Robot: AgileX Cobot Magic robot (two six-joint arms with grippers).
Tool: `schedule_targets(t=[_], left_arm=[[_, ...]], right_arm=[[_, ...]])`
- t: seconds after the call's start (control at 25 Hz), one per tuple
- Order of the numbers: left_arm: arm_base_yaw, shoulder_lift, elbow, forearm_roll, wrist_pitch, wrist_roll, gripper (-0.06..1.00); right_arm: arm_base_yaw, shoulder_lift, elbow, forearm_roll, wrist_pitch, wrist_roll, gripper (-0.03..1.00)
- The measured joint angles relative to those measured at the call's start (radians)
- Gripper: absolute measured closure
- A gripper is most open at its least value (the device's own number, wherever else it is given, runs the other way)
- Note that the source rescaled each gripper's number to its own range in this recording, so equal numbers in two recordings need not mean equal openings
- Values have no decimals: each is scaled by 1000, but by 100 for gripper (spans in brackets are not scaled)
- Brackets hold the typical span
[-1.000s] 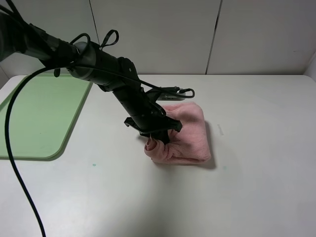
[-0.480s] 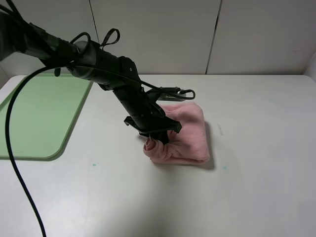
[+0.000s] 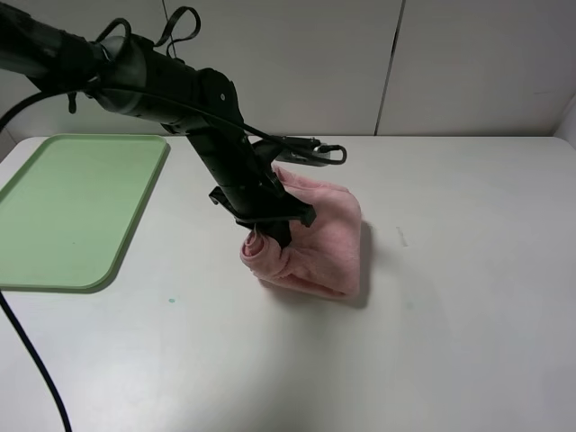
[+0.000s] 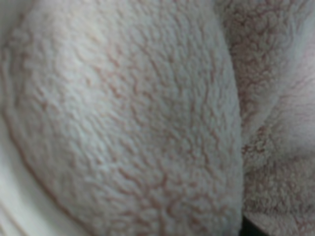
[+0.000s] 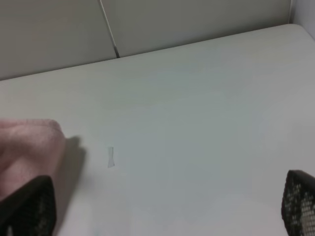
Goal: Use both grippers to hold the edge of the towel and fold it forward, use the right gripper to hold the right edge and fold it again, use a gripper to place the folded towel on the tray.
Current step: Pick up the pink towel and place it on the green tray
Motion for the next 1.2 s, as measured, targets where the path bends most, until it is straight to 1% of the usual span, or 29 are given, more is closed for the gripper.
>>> schedule_targets(t=[0.2,0.44,0.6,0.88,1.08,1.2], left_arm=[[43,-45,1,43,37,-14,80],[97,-82,4,77,79,-14,80],[135,-119,23,88,87,-15,80],[232,-161,45,120,137,-14,81],[286,-197,46,156,158,-13,81],[320,-216,47,164,167,-12,81]], right_arm=[[0,0,0,0,0,0,-3],[0,0,0,0,0,0,-3],[0,0,0,0,0,0,-3],[0,0,0,0,0,0,-3],[0,0,0,0,0,0,-3],[0,0,0,0,0,0,-3]])
